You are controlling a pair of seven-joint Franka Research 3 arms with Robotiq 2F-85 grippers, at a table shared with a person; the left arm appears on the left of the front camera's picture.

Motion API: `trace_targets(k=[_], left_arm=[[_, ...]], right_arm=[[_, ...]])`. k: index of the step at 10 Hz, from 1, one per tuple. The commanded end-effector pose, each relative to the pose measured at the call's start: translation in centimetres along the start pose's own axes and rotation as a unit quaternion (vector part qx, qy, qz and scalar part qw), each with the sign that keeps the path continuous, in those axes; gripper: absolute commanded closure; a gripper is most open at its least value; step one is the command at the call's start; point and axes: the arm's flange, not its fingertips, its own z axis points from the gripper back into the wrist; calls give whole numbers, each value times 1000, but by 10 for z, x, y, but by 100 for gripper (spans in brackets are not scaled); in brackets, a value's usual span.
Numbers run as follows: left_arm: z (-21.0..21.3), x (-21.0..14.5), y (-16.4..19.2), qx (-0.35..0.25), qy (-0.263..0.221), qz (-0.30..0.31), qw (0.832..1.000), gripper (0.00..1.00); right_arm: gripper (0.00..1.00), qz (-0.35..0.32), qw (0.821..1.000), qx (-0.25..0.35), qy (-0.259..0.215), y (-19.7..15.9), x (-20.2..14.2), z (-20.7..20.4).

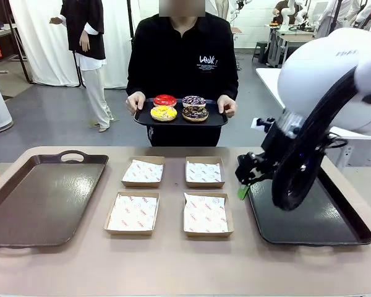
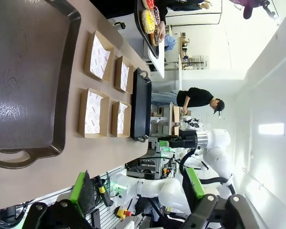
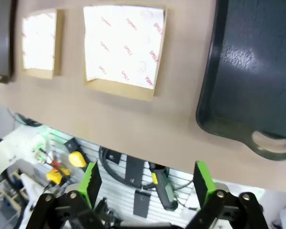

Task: Individually package the donuts and arrange them on the tray.
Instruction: Pick up one Paper togo box.

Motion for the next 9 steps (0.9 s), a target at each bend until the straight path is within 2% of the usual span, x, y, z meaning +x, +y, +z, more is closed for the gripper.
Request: trace_targets(k=[1, 3, 4, 5, 9], left_arm=[[1, 0, 0, -7, -5, -4, 1000, 0], [1, 0, 0, -7, -5, -4, 1000, 0], [1, 0, 0, -7, -5, -4, 1000, 0], [1, 0, 0, -7, -5, -4, 1000, 0], [1, 0, 0, -7, -5, -4, 1000, 0]], right_arm=[[0, -18, 1000, -21, -2, 6, 7, -18], [0, -5, 1000, 10, 3, 20, 7, -35], [0, 7, 1000, 28, 4, 16, 4, -33], [0, 0, 1000, -7, 7, 14, 5, -27], [0, 0, 1000, -7, 7, 14, 5, -27]])
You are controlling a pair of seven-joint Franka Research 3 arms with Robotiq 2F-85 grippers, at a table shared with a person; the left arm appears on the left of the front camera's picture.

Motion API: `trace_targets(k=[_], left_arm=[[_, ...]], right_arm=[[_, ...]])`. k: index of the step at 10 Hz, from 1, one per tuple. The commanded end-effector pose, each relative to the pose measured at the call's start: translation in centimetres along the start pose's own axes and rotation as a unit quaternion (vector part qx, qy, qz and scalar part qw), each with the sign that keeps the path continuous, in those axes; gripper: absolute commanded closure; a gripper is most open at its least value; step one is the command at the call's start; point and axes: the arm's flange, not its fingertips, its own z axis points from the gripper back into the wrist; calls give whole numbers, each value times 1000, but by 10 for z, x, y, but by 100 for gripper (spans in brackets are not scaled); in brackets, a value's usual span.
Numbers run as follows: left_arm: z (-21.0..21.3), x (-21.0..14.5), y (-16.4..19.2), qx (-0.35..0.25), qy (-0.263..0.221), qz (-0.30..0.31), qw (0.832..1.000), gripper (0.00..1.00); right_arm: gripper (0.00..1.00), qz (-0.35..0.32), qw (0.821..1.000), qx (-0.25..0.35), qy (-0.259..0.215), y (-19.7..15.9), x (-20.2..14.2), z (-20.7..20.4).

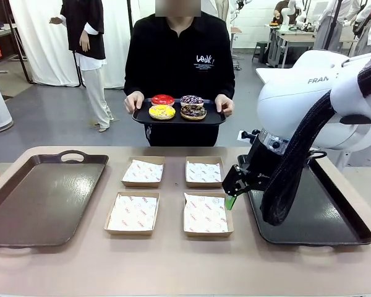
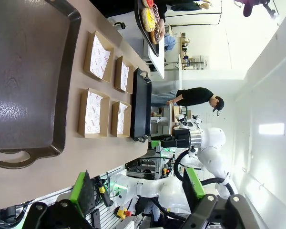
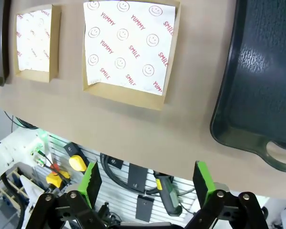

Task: Individually package the donuts and arrange them on the tray.
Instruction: Pick up one Paper togo box.

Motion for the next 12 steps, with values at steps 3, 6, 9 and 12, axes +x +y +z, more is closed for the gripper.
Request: trace_targets(k=[3, 6, 9, 12], left_arm=[[1, 0, 0, -7, -5, -4, 1000, 0], [1, 0, 0, -7, -5, -4, 1000, 0], [1, 0, 0, -7, -5, -4, 1000, 0], [1, 0, 0, -7, -5, -4, 1000, 0]], right_arm=[[0, 0, 1000, 0, 0, 0, 0, 0], [0, 8, 998, -65, -23, 36, 35, -35], [0, 1, 990, -116, -82, 48, 61, -63], [0, -36, 984, -135, -108, 28, 72, -85]])
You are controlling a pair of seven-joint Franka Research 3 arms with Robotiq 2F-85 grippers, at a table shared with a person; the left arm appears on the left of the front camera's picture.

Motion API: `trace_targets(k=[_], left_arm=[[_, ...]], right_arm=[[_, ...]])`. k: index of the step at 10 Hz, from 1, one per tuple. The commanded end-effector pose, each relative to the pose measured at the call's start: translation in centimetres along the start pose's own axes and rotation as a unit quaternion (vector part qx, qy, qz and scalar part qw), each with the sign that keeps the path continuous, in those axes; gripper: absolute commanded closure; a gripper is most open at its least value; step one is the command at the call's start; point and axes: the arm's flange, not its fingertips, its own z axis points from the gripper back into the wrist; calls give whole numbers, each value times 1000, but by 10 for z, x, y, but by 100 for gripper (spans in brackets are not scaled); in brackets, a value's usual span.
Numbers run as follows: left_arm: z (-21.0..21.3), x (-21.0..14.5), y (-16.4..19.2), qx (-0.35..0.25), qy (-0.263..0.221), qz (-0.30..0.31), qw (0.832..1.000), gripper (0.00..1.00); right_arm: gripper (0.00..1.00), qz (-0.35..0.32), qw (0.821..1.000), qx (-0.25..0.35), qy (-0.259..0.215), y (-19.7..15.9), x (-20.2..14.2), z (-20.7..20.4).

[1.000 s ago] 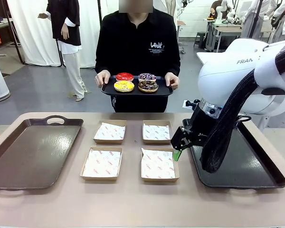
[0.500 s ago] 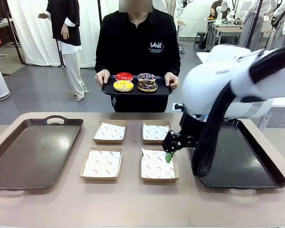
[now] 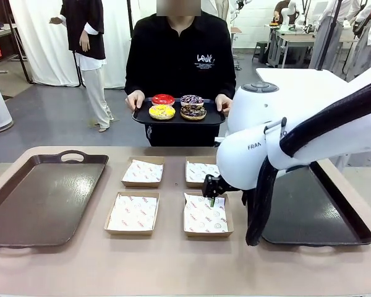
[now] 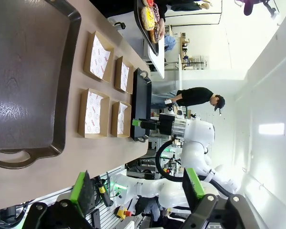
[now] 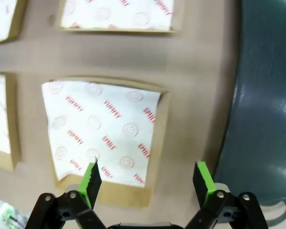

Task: Individually package the donuts and arrange them on the tray.
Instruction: Pick up one Paper togo box.

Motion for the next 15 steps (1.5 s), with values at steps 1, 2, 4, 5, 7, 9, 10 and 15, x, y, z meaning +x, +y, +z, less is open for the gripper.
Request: trace_targets(k=[1, 2, 4, 5, 7, 9, 10, 15], left_arm=[[1, 0, 0, -7, -5, -4, 1000, 0], [1, 0, 0, -7, -5, -4, 1000, 0], [1, 0, 0, -7, -5, -4, 1000, 0], [1, 0, 0, -7, -5, -4, 1000, 0], [1, 0, 0, -7, -5, -4, 1000, 0], [1, 0, 0, -7, -5, -4, 1000, 0], [1, 0, 0, -7, -5, -4, 1000, 0], [1, 0, 0, -7, -5, -4, 1000, 0]], right_arm=[[0, -32, 999, -1, -8, -4, 4, -19], [0, -32, 999, 14, -2, -8, 3, -23], [0, -33, 999, 34, 15, -15, 2, -33], [0, -33, 999, 36, 19, -18, 2, -35], [58, -30, 998, 37, 28, -21, 1, -38], [100, -26, 998, 39, 29, -20, 0, -38], [100, -26, 998, 48, 37, -21, 0, -38], [100, -29, 997, 64, 36, -20, 0, -35]])
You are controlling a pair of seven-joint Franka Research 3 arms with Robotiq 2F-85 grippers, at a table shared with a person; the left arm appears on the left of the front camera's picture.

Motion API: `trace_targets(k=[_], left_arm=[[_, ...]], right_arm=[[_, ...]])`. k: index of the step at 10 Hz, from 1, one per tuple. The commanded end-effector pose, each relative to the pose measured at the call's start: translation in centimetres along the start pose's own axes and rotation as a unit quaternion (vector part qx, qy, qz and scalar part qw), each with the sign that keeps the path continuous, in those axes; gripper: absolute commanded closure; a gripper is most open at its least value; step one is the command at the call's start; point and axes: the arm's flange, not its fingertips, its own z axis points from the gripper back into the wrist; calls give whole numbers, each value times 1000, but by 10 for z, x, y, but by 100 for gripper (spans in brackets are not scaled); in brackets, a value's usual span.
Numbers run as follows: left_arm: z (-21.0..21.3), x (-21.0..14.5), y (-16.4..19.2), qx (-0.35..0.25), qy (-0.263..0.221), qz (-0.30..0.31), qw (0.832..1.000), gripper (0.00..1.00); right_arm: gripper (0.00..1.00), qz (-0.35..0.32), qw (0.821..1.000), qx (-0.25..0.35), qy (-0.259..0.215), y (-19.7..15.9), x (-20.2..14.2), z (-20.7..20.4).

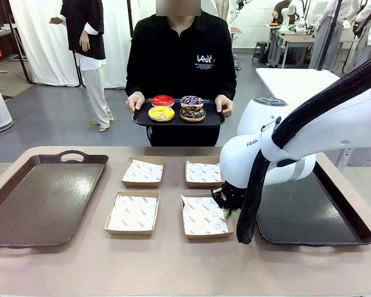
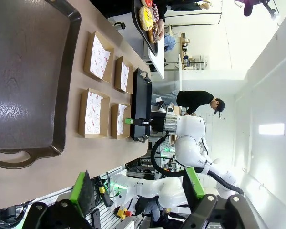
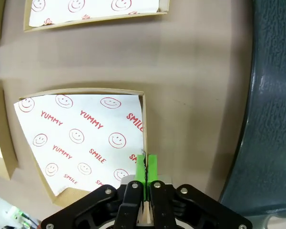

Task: Individually package the donuts and arrange them on the tray.
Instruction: Pick up one Paper togo box.

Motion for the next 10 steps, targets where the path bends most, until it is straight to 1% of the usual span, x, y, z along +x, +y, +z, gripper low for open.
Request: trace_targets(k=[1, 2, 3, 4, 6, 7, 8, 10], left_arm=[[1, 0, 0, -7, -5, -4, 1000, 0], [1, 0, 0, -7, -5, -4, 1000, 0], [1, 0, 0, -7, -5, -4, 1000, 0], [1, 0, 0, -7, -5, -4, 1000, 0], [1, 0, 0, -7, -5, -4, 1000, 0], [1, 0, 0, -7, -5, -4, 1000, 0], [1, 0, 0, -7, -5, -4, 1000, 0], [1, 0, 0, -7, -5, -4, 1000, 0]], right_arm=[[100, 4, 1000, 22, -6, 0, -5, 4], [100, -2, 1000, 24, -12, 2, -9, 11], [100, -29, 999, 13, -15, 13, -17, 28], [100, -59, 998, 9, 5, 26, -24, 52], [100, -44, 999, 13, 2, 48, -25, 109], [100, -35, 999, -6, 5, 57, -17, 136], [100, -32, 999, -24, 24, 65, -2, 156], [100, -47, 996, -59, 55, 78, 40, 185]])
